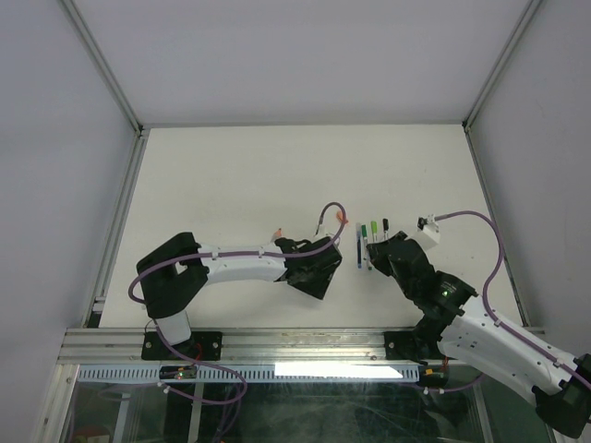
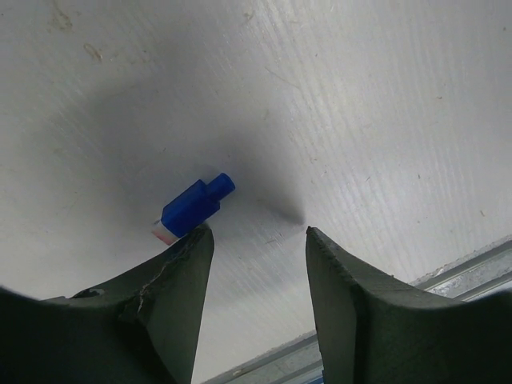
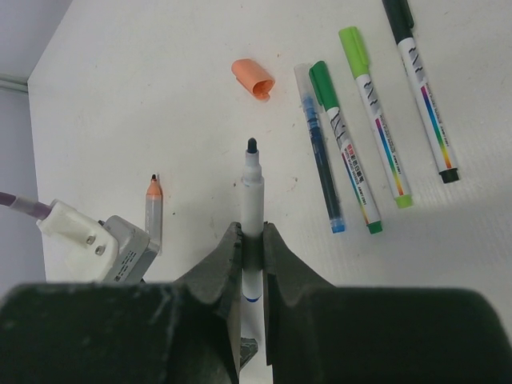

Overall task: Insert the pens into the pen caps
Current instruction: Insert the pen cap onto the pen.

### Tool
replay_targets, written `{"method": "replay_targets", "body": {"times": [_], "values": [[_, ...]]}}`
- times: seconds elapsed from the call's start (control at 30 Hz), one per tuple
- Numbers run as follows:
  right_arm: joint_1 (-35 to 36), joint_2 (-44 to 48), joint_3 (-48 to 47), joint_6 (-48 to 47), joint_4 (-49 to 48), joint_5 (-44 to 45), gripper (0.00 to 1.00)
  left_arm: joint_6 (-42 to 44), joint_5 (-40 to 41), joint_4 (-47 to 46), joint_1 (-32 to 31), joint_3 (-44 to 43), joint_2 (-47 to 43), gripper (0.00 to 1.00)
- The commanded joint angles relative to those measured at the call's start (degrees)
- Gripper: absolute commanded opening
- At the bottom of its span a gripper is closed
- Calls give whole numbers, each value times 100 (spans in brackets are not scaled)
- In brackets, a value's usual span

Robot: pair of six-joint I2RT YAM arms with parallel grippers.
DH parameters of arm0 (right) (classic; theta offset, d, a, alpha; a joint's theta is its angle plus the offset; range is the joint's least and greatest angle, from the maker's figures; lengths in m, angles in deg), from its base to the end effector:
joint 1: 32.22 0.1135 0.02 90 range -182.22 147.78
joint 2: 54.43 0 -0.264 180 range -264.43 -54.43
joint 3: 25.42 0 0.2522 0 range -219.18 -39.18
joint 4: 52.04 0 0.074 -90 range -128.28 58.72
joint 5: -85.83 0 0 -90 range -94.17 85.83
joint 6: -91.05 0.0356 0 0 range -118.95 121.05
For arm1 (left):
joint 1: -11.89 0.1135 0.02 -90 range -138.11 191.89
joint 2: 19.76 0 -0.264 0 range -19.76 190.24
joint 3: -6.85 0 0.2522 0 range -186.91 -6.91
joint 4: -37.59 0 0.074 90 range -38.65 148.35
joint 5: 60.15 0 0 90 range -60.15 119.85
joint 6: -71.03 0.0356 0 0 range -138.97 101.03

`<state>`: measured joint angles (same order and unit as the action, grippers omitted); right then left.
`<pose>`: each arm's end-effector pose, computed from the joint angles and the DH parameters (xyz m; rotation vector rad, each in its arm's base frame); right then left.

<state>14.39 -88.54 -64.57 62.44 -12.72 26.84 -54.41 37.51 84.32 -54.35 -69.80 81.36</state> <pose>0.1088 0.0884 0.2248 0.5757 2.0438 0.5558 0.1396 -0.3053 0.1646 0.7192 2.7287 -0.2429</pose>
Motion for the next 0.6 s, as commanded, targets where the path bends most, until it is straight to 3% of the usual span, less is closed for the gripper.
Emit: {"method": "replay_targets", "body": {"times": [0.0,0.4,0.57], "values": [[-21,-9,-42,71,-214,52,11,-166,221,-94,104,9,215,52],[-20,30,-28,126,-151,47,11,-199,437,-92,468,16,216,54],[-20,0,-36,123,-149,-2,11,-168,334,-151,471,-133,447,47]]}}
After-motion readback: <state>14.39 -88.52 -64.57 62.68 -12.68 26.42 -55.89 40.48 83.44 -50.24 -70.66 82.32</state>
